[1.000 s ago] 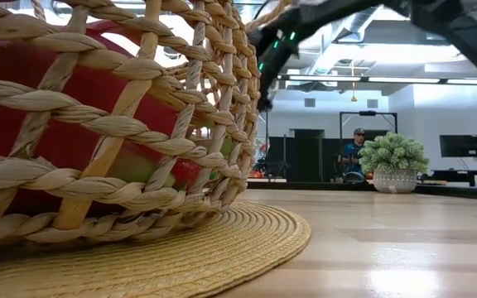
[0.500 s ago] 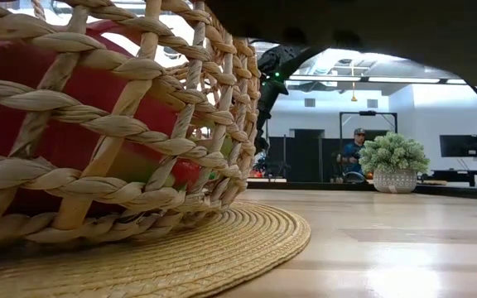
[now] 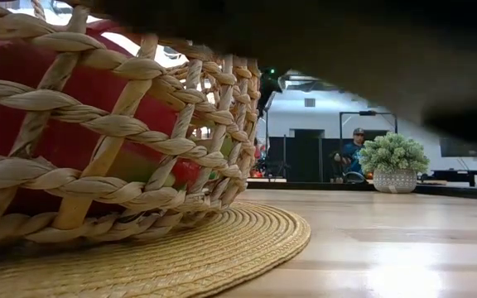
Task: Build produce basket
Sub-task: Put the lime into the basket
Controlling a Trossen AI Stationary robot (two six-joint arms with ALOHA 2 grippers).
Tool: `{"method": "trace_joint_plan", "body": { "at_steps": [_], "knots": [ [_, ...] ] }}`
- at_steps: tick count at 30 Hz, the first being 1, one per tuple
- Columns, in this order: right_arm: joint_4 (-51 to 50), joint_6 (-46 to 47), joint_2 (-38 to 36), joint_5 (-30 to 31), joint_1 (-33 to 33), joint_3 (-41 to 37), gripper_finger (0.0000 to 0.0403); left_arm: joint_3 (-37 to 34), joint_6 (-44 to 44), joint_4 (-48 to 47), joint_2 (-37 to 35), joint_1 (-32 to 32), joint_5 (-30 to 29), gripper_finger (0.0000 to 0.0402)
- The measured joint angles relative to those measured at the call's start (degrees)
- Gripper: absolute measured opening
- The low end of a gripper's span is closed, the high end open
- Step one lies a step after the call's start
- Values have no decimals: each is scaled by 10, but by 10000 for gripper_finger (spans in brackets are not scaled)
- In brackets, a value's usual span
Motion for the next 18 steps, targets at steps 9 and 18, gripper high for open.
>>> {"method": "trace_joint_plan", "body": {
  "at_steps": [9,18],
  "knots": [
    [7,-36,28,20,3,3,337,0,-2,-5,2,-4,0,305],
    [-34,-33,27,21,3,7,256,0,-10,-11,2,-5,6,305]
  ]
}}
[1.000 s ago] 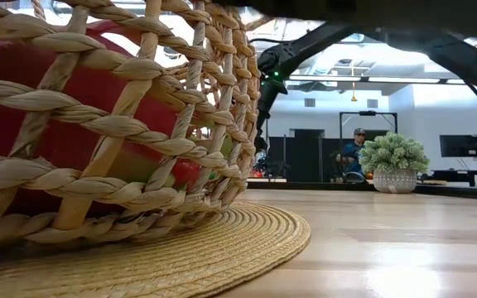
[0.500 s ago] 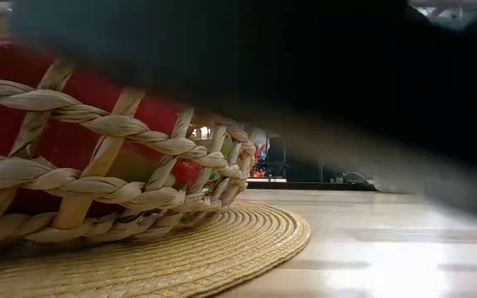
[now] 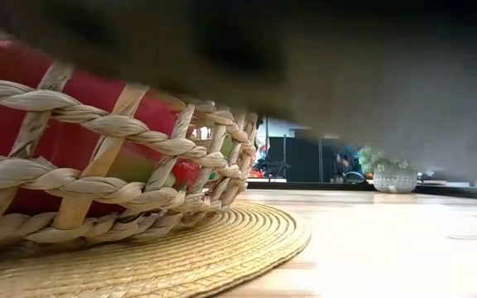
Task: Build produce basket
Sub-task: Put the lime into the basket
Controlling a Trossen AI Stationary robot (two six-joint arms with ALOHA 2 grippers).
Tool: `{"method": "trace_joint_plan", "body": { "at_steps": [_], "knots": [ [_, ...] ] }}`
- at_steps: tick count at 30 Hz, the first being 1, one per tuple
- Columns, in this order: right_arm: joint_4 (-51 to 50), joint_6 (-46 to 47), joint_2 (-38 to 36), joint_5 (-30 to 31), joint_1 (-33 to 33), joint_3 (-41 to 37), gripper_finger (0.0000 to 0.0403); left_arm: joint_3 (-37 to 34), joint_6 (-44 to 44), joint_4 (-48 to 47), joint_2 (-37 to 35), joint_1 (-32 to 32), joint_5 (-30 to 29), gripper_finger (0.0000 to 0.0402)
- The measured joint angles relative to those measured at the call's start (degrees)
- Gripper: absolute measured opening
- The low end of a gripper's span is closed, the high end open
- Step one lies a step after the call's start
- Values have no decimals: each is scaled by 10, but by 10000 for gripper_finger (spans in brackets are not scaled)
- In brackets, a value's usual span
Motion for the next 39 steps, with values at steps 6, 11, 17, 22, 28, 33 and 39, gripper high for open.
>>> {"method": "trace_joint_plan", "body": {
  "at_steps": [6,11,17,22,28,33,39],
  "knots": [
    [-14,15,-10,-5,0,-1,207,0,-2,-1,0,-10,0,305],
    [-21,37,-46,-59,-11,-2,210,0,-5,6,0,-20,-2,305],
    [-37,49,-121,-119,-25,-2,212,0,-6,27,0,-32,-25,305],
    [-37,69,-214,-167,-38,-2,216,0,-3,77,0,-32,-28,305],
    [-35,78,-335,-181,-37,-2,218,0,19,150,0,-34,-31,305],
    [-35,89,-422,-182,-32,-2,219,0,67,217,0,-45,-20,313],
    [-35,104,-508,-181,-32,-2,219,0,90,278,0,-60,-4,358]
  ]
}}
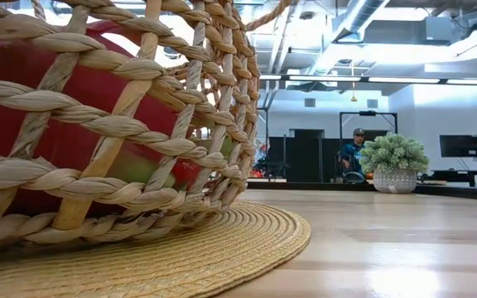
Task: Build produce basket
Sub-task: Put the lime into the basket
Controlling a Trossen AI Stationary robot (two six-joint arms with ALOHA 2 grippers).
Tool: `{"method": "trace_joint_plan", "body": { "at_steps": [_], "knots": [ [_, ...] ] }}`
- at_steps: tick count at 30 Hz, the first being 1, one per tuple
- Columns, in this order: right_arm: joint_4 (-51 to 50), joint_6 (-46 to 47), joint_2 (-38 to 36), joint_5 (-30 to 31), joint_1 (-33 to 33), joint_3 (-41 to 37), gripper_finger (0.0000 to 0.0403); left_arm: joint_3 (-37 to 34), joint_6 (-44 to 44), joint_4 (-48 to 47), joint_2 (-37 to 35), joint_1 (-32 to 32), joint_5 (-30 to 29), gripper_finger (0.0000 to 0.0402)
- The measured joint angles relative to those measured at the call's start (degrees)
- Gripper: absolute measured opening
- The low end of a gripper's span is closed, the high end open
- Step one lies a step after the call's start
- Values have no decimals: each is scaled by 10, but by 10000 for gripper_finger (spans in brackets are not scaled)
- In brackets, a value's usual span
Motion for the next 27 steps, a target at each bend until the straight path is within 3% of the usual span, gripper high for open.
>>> {"method": "trace_joint_plan", "body": {
  "at_steps": [6,12,18,22,27],
  "knots": [
    [1,18,-60,0,11,0,220,-1,19,33,14,-2,-20,391],
    [3,34,-96,1,37,0,220,0,53,93,48,13,-10,396],
    [7,63,-108,1,64,0,220,0,126,166,55,12,0,397],
    [24,64,-108,1,102,0,220,0,172,234,56,14,37,397],
    [63,69,-102,1,148,0,220,0,190,238,56,18,56,397]
  ]
}}
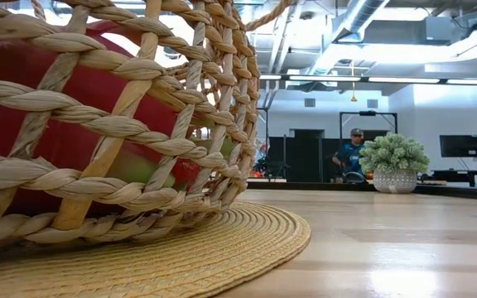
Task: Build produce basket
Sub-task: Put the lime into the basket
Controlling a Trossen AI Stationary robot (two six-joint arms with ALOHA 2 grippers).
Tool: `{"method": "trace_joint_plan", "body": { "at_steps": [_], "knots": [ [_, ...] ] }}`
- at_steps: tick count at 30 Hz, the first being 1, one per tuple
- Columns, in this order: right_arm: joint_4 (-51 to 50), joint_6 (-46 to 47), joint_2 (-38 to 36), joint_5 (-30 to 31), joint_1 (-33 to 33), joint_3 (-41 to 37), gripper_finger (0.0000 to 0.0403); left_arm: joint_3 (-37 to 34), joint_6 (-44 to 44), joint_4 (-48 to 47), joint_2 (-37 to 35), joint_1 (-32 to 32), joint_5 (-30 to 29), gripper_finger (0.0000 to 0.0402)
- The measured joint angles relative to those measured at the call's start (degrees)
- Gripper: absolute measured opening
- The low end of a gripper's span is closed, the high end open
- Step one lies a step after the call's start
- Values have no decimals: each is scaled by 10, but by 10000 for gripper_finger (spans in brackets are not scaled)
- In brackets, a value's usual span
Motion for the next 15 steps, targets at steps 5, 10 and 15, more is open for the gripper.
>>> {"method": "trace_joint_plan", "body": {
  "at_steps": [5,10,15],
  "knots": [
    [29,0,8,0,28,0,220,0,7,5,0,0,2,397],
    [39,-5,23,1,47,0,220,0,5,22,0,0,29,397],
    [41,-5,43,1,63,0,220,0,-1,25,0,0,33,397]
  ]
}}
